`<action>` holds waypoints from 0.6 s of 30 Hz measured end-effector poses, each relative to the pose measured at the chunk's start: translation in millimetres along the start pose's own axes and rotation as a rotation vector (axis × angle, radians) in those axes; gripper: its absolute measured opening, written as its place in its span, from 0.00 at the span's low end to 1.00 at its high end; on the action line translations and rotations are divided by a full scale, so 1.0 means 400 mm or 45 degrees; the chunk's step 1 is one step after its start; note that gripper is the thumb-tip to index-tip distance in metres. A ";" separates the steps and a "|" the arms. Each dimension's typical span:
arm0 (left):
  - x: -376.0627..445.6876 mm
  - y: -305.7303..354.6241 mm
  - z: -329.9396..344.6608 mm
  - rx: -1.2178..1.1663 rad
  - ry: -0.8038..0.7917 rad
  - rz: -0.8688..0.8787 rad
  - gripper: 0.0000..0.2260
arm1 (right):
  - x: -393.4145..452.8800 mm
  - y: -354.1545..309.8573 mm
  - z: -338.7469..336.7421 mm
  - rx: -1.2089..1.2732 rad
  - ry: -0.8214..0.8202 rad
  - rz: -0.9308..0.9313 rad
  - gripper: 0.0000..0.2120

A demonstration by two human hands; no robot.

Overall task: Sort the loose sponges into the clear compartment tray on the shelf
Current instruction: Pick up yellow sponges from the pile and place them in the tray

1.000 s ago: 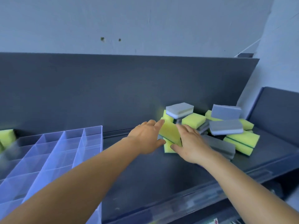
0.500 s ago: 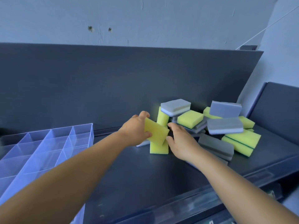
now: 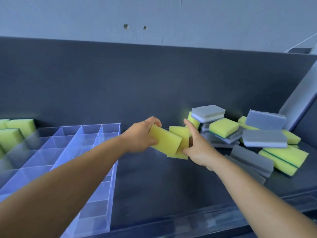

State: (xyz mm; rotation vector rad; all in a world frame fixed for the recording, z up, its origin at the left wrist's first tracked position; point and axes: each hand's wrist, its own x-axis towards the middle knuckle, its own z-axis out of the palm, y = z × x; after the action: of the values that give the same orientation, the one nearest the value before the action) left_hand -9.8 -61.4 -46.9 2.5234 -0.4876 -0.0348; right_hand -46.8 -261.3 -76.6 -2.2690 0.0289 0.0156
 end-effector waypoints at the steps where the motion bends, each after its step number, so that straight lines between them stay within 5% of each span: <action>1: -0.013 -0.005 -0.017 -0.010 0.027 0.007 0.18 | -0.006 -0.011 -0.005 -0.015 0.010 -0.042 0.40; 11: -0.218 -0.093 -0.199 0.015 0.259 0.019 0.20 | -0.095 -0.200 0.078 0.011 0.245 -0.314 0.17; 18: -0.426 -0.201 -0.353 0.092 0.341 -0.007 0.19 | -0.176 -0.379 0.239 0.015 0.349 -0.449 0.14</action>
State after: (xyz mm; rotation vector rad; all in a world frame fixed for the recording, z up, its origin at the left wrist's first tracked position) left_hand -124.1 134.7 15.5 2.5483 -0.3785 0.3200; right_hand -113.5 -89.5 -20.5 -2.2196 -0.2247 -0.4797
